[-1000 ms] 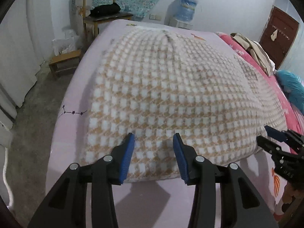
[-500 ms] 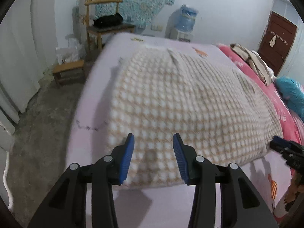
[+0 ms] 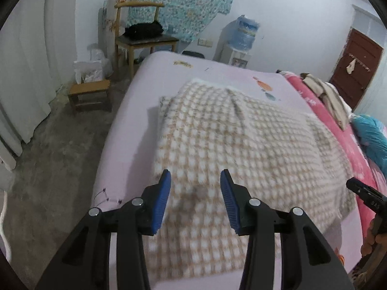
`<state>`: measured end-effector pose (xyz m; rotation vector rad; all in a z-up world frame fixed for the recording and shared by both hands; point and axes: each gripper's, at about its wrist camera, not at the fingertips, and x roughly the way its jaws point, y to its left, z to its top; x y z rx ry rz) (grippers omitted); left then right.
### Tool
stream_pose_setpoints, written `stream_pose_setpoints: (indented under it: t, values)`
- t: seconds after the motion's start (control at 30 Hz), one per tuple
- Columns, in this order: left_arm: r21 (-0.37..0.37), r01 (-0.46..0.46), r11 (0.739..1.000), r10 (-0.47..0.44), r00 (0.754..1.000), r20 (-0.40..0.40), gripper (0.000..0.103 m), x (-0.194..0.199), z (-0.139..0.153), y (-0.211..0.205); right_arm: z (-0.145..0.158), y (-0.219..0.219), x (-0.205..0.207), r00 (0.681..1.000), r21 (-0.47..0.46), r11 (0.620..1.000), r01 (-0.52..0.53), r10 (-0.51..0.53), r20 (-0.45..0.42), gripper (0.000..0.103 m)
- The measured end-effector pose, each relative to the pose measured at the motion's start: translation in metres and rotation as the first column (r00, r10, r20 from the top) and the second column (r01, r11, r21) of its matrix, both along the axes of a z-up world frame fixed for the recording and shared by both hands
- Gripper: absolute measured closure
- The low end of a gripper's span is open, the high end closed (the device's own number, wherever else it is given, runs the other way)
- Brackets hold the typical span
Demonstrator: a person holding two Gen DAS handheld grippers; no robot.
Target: Fold large clothes
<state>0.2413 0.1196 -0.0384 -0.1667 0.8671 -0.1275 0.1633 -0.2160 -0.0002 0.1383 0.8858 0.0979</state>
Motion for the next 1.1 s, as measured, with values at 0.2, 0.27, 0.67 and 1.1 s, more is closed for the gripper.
stream_pose_setpoints:
  t: [0.2, 0.27, 0.67, 1.1]
  values:
    - [-0.049, -0.037, 0.998, 0.035, 0.998, -0.052, 0.061, 0.016, -0.009, 0.011, -0.018, -0.004, 0.022, 0.994, 0.028, 1.000, -0.009, 0.012, -0.107, 0.062]
    - [-0.057, -0.030, 0.998, 0.029, 0.999, -0.017, 0.061, 0.016, 0.000, 0.010, -0.004, -0.004, 0.029, 0.997, 0.027, 0.999, -0.022, 0.024, -0.075, 0.061]
    - [-0.049, 0.026, 0.998, -0.028, 0.999, -0.037, 0.061, 0.067, -0.005, -0.015, -0.018, -0.003, 0.097, 0.993, 0.031, 0.997, -0.068, 0.070, -0.099, 0.054]
    - [-0.075, -0.025, 0.997, 0.018, 0.996, -0.085, 0.061, 0.143, -0.013, -0.020, -0.018, -0.011, 0.161, 0.995, 0.066, 0.998, -0.017, 0.024, -0.098, 0.046]
